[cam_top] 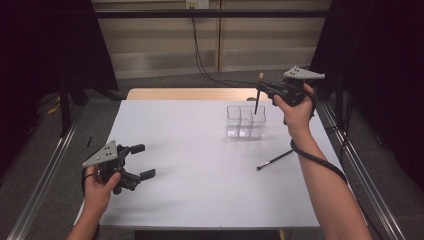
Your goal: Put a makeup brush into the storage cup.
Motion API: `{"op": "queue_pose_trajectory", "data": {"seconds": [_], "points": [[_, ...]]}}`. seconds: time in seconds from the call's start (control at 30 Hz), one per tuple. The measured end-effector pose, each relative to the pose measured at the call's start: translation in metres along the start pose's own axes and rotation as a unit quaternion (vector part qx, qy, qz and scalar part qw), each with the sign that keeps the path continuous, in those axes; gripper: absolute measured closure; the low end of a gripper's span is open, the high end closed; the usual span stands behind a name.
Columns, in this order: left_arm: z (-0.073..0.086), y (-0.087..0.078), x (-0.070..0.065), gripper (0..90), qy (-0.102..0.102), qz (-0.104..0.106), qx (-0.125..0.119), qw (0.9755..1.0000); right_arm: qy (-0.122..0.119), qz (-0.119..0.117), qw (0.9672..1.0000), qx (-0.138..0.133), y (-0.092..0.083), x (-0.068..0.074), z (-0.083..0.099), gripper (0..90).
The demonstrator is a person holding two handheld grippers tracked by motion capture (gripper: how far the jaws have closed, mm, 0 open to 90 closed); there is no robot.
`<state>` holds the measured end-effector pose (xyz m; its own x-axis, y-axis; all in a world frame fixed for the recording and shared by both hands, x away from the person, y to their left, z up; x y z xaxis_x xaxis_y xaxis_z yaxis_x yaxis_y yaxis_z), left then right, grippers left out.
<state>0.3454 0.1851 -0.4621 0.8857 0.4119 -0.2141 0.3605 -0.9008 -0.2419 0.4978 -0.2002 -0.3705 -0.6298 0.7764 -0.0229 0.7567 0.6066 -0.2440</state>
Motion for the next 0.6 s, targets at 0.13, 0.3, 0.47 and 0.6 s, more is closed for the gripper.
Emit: {"op": "queue_pose_trajectory", "data": {"seconds": [0.13, 0.3, 0.47, 0.6], "points": [[0.000, 0.001, 0.000, 0.0, 0.002, -0.001, -0.001, 1.0000, -0.001, 0.000, 1.0000, 0.001, -0.001, 0.000, 0.003, 84.6], [0.000, 0.001, 0.000, 0.0, 0.002, 0.000, 0.000, 1.0000, 0.002, 0.001, 1.0000, 0.000, -0.003, -0.001, 0.005, 84.5], [0.000, 0.001, 0.000, 0.0, 0.002, 0.000, 0.000, 1.0000, 0.002, -0.001, 1.0000, 0.002, -0.003, 0.000, 0.009, 84.4], [0.000, 0.001, -0.001, 0.0, 0.003, 0.000, 0.001, 1.0000, 0.003, 0.000, 1.0000, 0.004, -0.003, 0.000, 0.013, 84.5]]}}
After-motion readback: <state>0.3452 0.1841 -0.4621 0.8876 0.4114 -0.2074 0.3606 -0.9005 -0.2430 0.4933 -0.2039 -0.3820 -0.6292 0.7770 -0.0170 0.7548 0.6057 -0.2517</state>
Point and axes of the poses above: each handheld gripper's, and its own axes: y roughly forward along the jaws, z roughly out of its underside, x roughly to its left, the point moved 9 cm from there along y, roughly forward along the jaws, and after that the axes turned 6 degrees about -y, right-handed, at the moved point
